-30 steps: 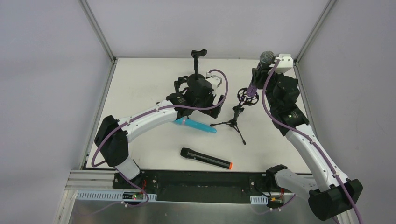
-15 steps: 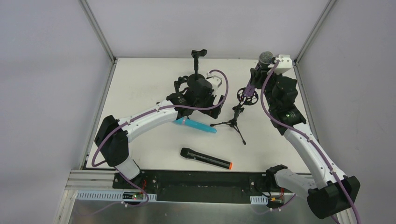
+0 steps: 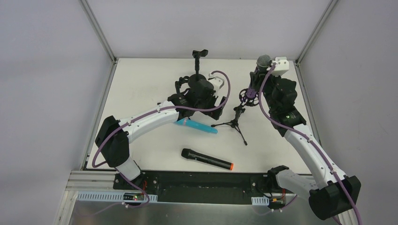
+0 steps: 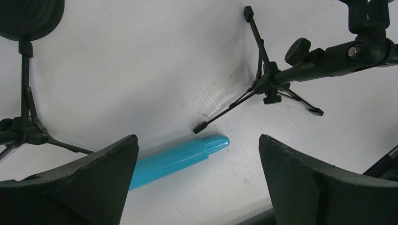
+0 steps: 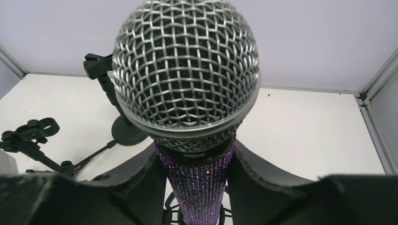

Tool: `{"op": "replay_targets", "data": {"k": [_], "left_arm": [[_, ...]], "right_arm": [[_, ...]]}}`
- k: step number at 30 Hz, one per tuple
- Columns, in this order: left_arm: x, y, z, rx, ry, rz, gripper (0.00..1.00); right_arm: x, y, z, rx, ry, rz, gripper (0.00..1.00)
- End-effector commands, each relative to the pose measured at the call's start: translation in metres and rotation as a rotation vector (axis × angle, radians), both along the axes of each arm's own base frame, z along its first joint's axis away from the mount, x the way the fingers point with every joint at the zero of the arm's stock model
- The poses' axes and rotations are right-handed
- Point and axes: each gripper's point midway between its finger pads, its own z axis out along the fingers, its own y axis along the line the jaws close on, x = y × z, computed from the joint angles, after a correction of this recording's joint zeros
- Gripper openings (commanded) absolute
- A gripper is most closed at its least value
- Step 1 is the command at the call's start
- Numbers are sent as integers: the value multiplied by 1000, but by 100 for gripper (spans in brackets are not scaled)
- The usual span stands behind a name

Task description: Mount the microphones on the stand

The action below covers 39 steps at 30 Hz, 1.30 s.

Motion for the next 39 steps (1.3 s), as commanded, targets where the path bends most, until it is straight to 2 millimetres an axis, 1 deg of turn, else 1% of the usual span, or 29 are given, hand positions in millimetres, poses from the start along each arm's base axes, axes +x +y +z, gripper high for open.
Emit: {"op": "replay_targets", "data": {"k": [1,6,10,19,23,27,32,34,36,37,39], "left_arm": [[2,-10,13,-31,-34,-20,100],[2,-10,10,-25,-28,-23,100],[3,-11,9,-24,-29,-25,100],[3,-11,7,-19,-24,-24,100],[3,-11,7,-20,-25,-24,100],[3,-11,7,-19,-26,-25,100],[3,-11,6,-18,-24,-25,100],[3,-11,7,-18,-26,-25,100],[3,-11,6,-16,-25,-25,100],[3,-11,6,-16,-25,-24,100],[3,-11,6,-17,-24,-25,100]], "right_arm": [[-2,-5,19,-3,-77,-11,0],[-5,3,10,-4,-88,37,0],[-9,5,3,2,-99,56,0],[-14,7,-16,15,-71,70,0],[-16,5,-24,16,-58,61,0],[-16,2,-26,19,-59,47,0],[-16,-1,-17,44,-74,26,0],[-16,-2,-12,65,-82,21,16],[-17,-1,-7,79,-87,22,35],[-17,-1,-5,85,-88,21,42],[-18,-1,-2,98,-88,19,51]]}}
